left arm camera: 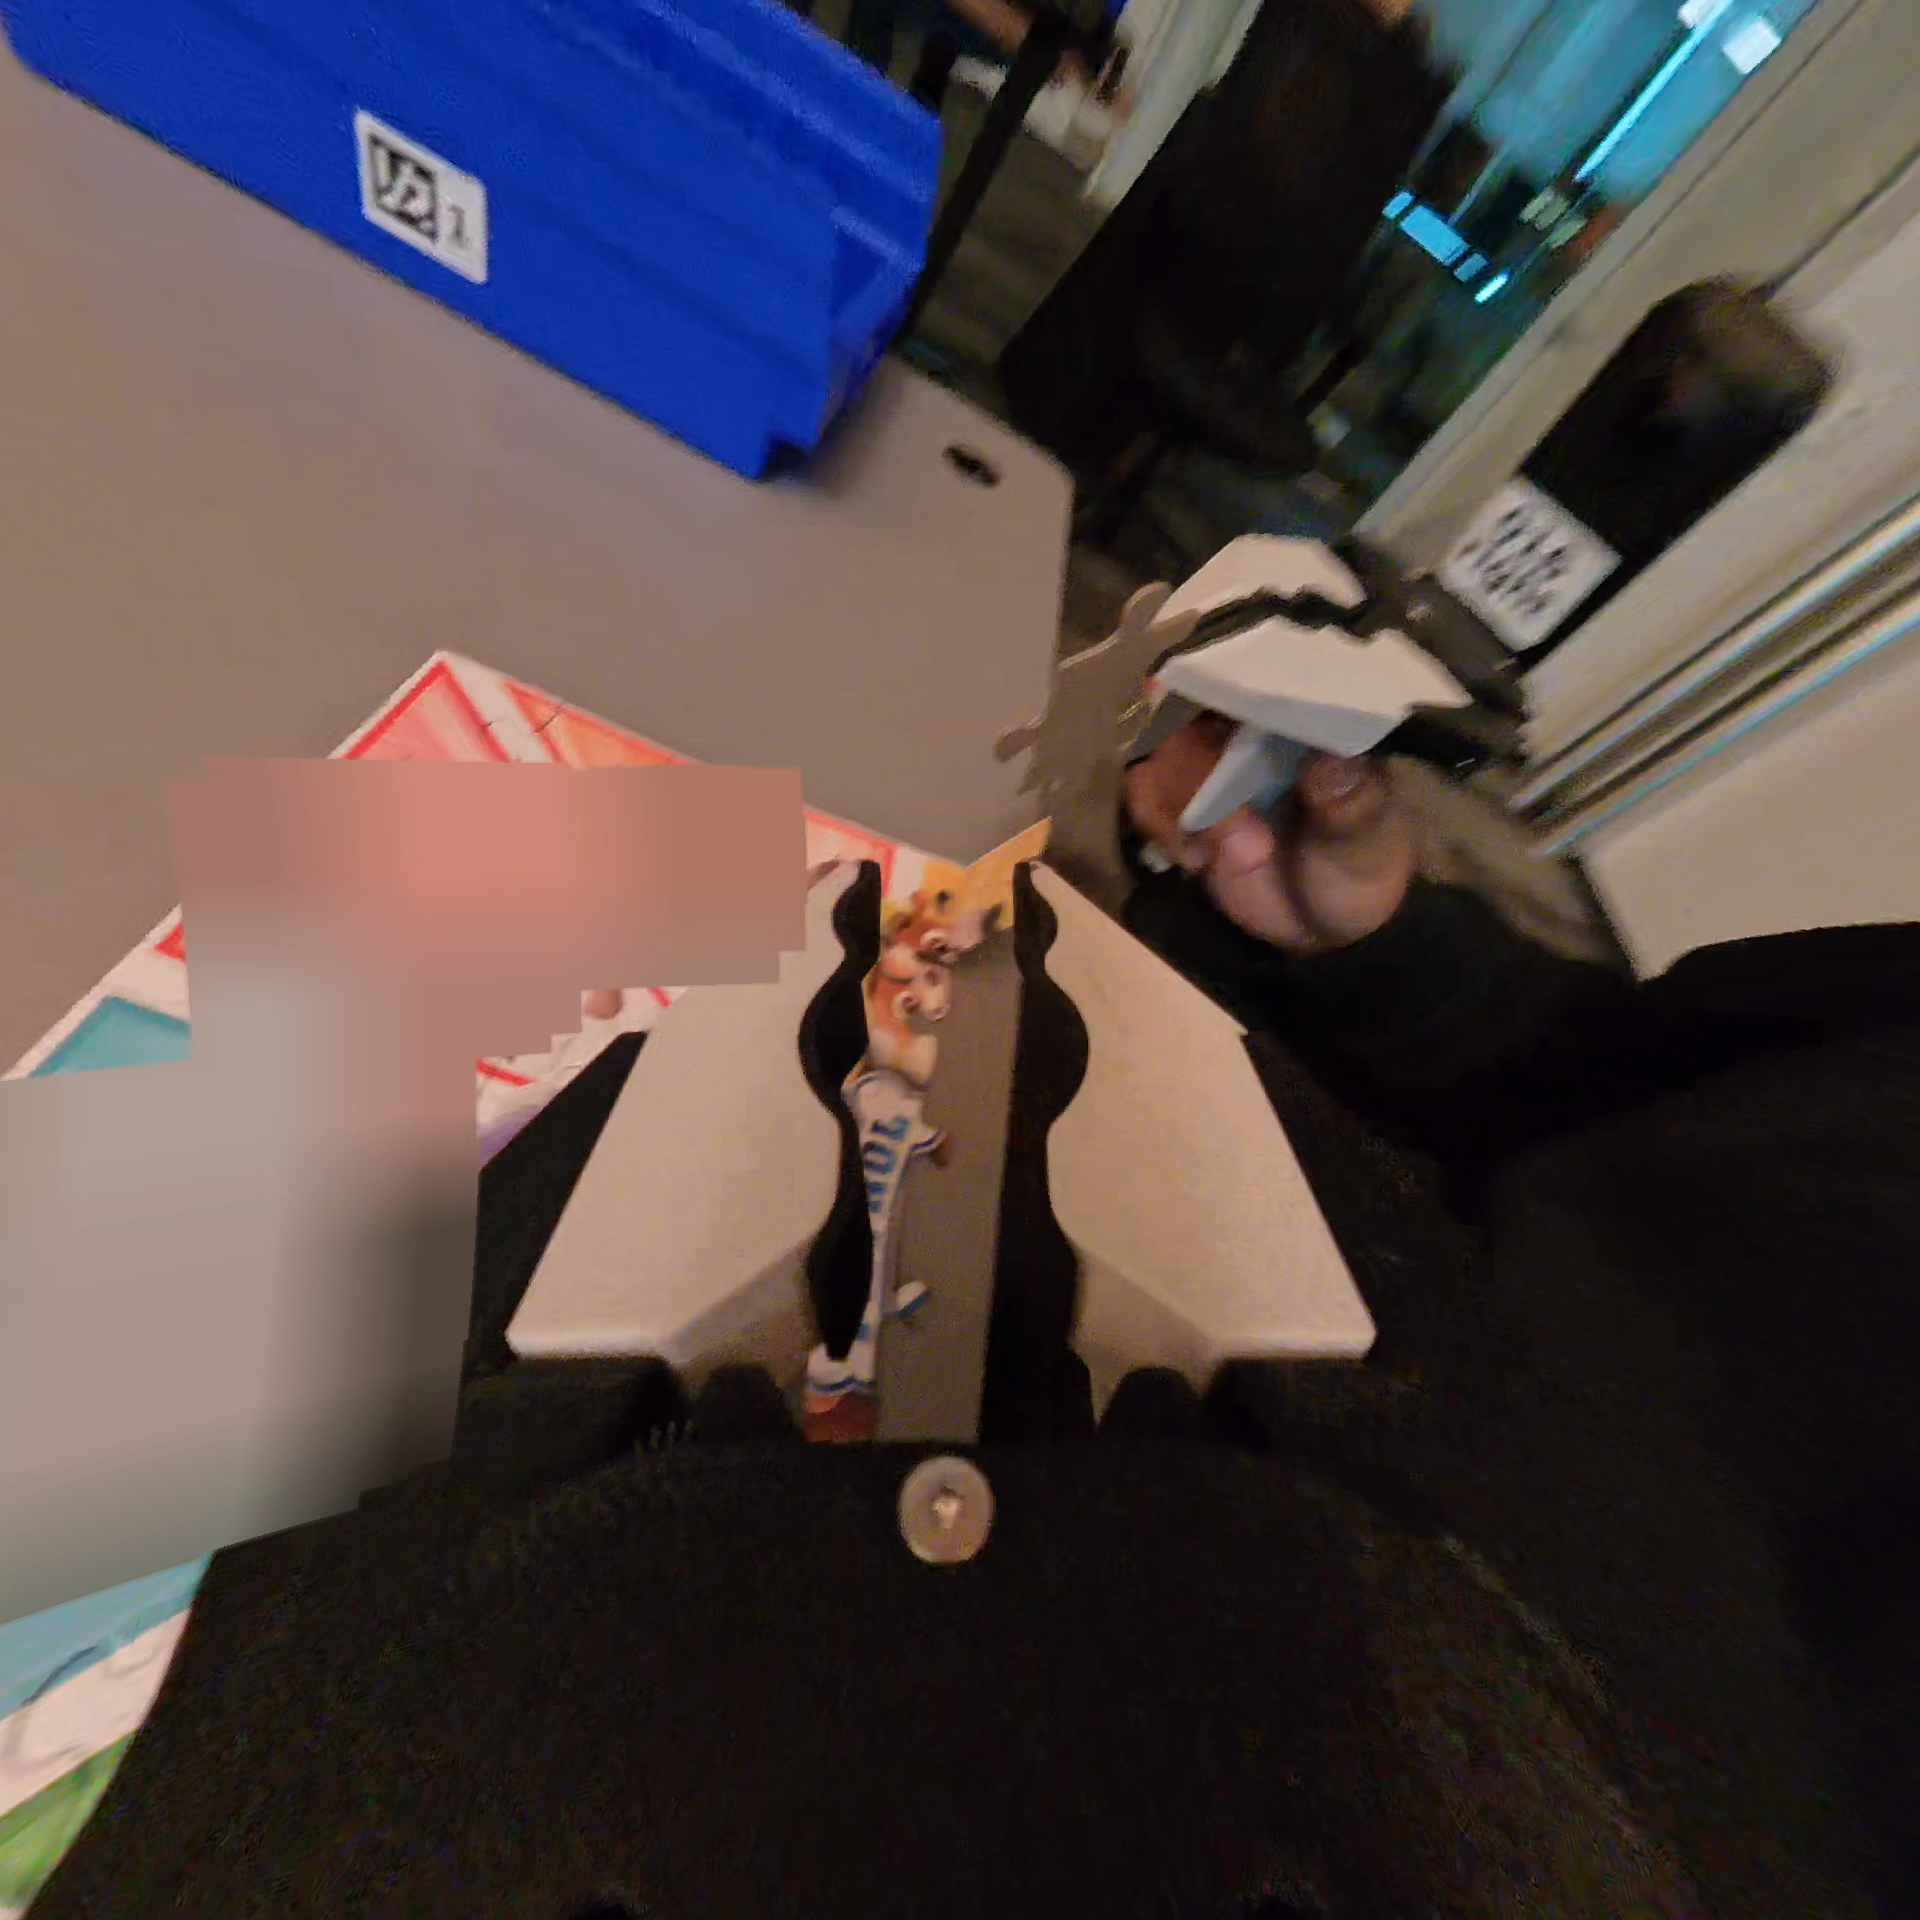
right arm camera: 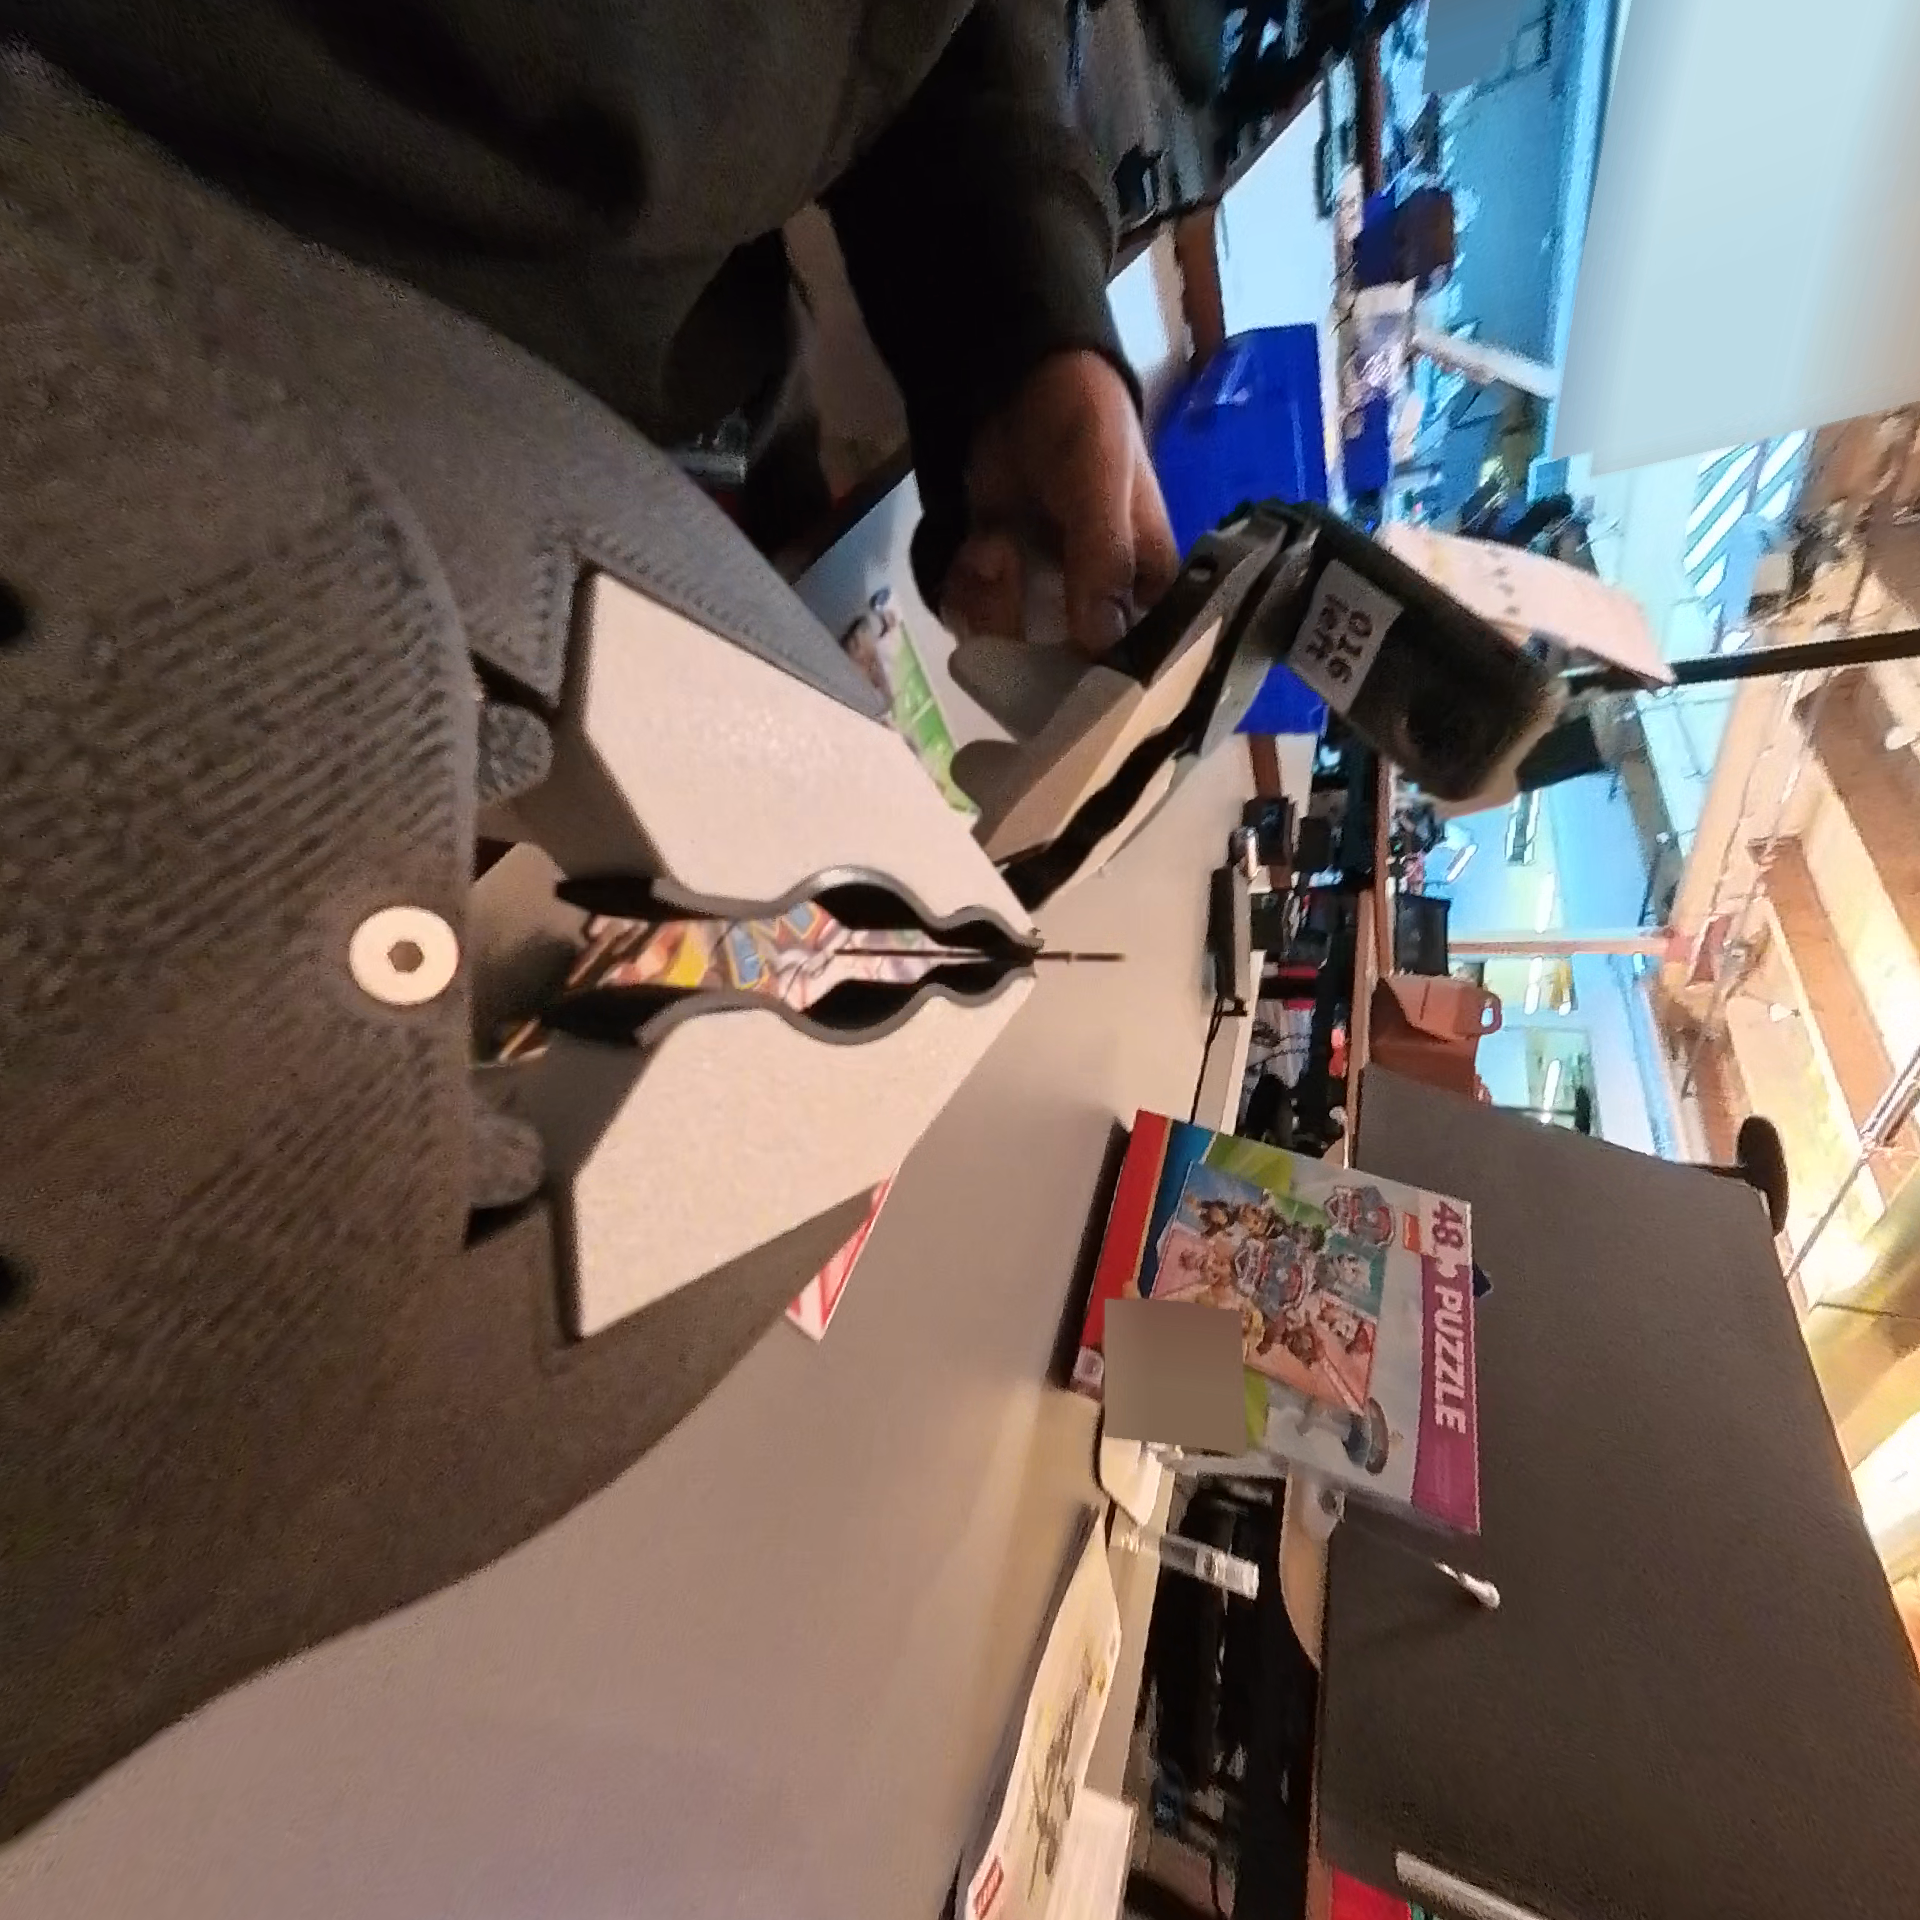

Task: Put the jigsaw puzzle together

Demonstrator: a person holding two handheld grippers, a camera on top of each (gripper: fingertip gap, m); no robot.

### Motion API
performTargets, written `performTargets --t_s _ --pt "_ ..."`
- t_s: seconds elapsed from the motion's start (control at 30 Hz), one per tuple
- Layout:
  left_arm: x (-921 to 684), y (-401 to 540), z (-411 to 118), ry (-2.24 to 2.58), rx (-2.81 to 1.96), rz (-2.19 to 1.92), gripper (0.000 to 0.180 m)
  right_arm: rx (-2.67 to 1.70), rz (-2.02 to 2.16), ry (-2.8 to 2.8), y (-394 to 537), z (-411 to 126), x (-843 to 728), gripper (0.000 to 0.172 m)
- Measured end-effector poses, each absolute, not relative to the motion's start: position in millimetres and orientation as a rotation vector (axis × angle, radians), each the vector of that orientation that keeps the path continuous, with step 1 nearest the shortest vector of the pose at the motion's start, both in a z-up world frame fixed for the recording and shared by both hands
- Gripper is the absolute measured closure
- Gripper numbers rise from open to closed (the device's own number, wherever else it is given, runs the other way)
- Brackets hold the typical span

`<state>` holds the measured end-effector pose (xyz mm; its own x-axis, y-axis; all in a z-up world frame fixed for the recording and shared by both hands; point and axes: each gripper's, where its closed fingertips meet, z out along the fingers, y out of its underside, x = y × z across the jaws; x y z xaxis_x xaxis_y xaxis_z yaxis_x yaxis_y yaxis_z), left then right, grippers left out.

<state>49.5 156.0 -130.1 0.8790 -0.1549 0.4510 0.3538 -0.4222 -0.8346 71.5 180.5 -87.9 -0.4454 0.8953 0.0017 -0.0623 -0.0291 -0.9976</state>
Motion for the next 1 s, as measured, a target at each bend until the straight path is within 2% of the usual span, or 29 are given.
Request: performTargets --t_s 0.1,0.13,0.2,0.27,0.4,0.47,0.57,0.77,0.87,1.0 --pt "64 150 -112 -0.195 -1.813 -0.887 0.146 -0.837 1.516 -1.508 172 -84 70 0.172" --pt "69 146 -103 -0.214 -1.744 -1.025 0.138 -0.795 1.422 -1.527 170 -85 68 0.172" --pt "72 140 -87 -0.260 -1.611 -1.245 0.109 -0.687 1.162 -1.549 168 -88 64 0.172" --pt "70 139 -82 -0.300 -1.535 -1.329 0.108 -0.524 0.874 -1.559 160 -90 63 0.172" --pt "67 143 -89 -0.355 -1.537 -1.325 0.134 -0.185 0.386 -1.503 139 -90 60 0.172" --pt "61 141 -84 -0.366 -1.481 -1.331 0.164 -0.092 0.286 -1.485 130 -90 58 0.172" --pt "53 139 -85 -0.385 -1.462 -1.319 0.180 -0.076 0.283 -1.494 126 -91 55 0.169" --pt "1 109 -68 -0.410 -1.445 -1.164 0.180 -0.196 0.306 -1.552 147 -100 53 0.148" --pt "-55 60 -63 -0.469 -1.560 -0.937 0.180 -0.302 0.305 -1.579 171 -109 55 0.145" --pt "-115 -28 -96 -0.681 -1.854 -0.615 0.180 -0.473 0.392 -1.660 199 -130 58 0.142"
